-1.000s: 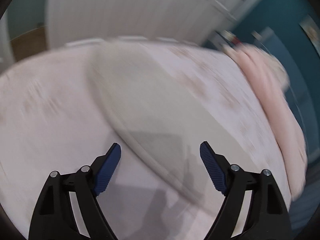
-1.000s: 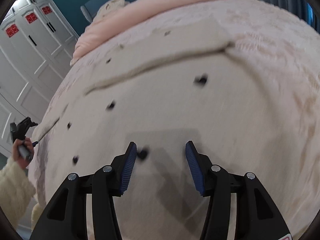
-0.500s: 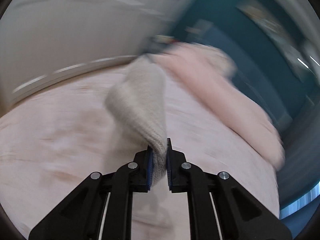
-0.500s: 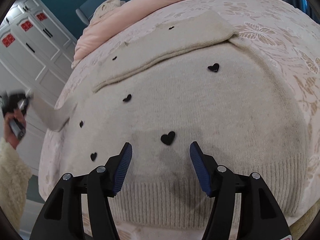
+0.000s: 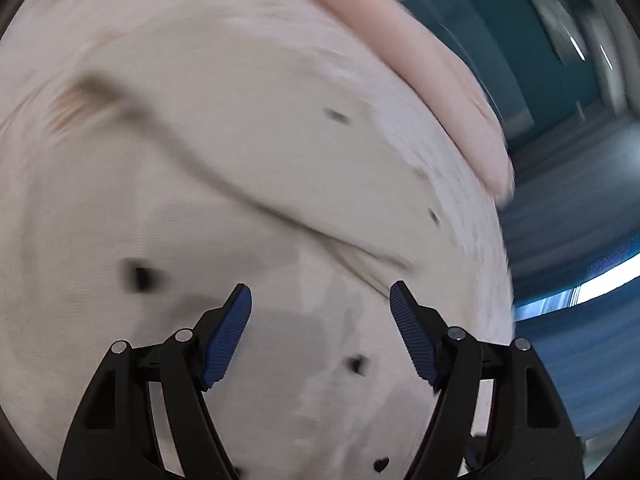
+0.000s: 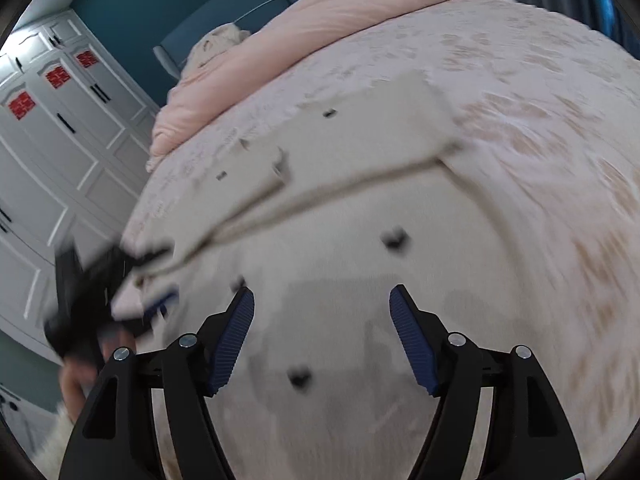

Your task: Fold small clothes

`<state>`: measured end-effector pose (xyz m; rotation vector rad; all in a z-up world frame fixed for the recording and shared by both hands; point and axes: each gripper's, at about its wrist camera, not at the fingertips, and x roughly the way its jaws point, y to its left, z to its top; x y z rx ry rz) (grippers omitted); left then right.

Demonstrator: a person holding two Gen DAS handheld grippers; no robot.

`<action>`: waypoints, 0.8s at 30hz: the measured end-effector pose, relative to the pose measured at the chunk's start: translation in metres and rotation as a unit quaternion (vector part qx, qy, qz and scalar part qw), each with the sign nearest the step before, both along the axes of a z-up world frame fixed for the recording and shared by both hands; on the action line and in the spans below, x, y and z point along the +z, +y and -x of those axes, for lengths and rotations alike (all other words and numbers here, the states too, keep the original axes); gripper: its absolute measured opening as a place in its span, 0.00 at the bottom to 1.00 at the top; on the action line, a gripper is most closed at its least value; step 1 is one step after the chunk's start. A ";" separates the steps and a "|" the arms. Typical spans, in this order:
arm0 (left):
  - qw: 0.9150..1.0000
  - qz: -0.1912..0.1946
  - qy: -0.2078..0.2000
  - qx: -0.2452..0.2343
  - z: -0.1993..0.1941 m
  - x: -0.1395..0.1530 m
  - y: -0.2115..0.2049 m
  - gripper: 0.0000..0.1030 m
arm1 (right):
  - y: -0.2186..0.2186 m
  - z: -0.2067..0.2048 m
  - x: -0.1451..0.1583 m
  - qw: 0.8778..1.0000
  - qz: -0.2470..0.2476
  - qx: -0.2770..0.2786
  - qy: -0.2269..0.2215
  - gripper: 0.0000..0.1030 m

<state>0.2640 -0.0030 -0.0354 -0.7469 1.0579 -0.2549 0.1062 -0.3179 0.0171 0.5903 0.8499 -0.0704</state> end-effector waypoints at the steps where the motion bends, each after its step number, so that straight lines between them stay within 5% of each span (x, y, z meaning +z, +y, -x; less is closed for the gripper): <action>1: 0.999 0.013 0.010 0.030 -0.006 -0.003 0.022 0.67 | 0.000 -0.025 0.000 1.000 -0.005 0.010 -0.002 0.67; 10: 0.988 0.052 0.005 0.143 -0.020 0.005 0.127 0.68 | 0.034 -0.182 -0.041 0.998 -0.038 0.035 0.039 0.67; 11: 0.987 0.061 0.009 0.146 -0.018 0.004 0.131 0.67 | 0.039 -0.192 -0.050 0.997 -0.054 0.023 0.052 0.61; 13: 0.984 0.090 0.024 0.153 -0.019 -0.005 0.135 0.68 | 0.047 -0.203 -0.054 0.996 -0.066 0.016 0.050 0.19; 14: 0.981 0.107 0.032 0.156 -0.018 -0.008 0.137 0.68 | 0.056 -0.210 -0.050 0.996 -0.062 0.030 0.049 0.11; 21: 0.940 0.266 0.099 0.190 -0.049 -0.034 0.121 0.68 | 0.086 -0.224 0.033 0.994 -0.020 0.093 -0.045 0.09; 24: 0.937 0.250 0.100 0.222 -0.067 -0.034 0.119 0.55 | 0.073 -0.222 0.081 0.990 -0.023 0.096 -0.096 0.09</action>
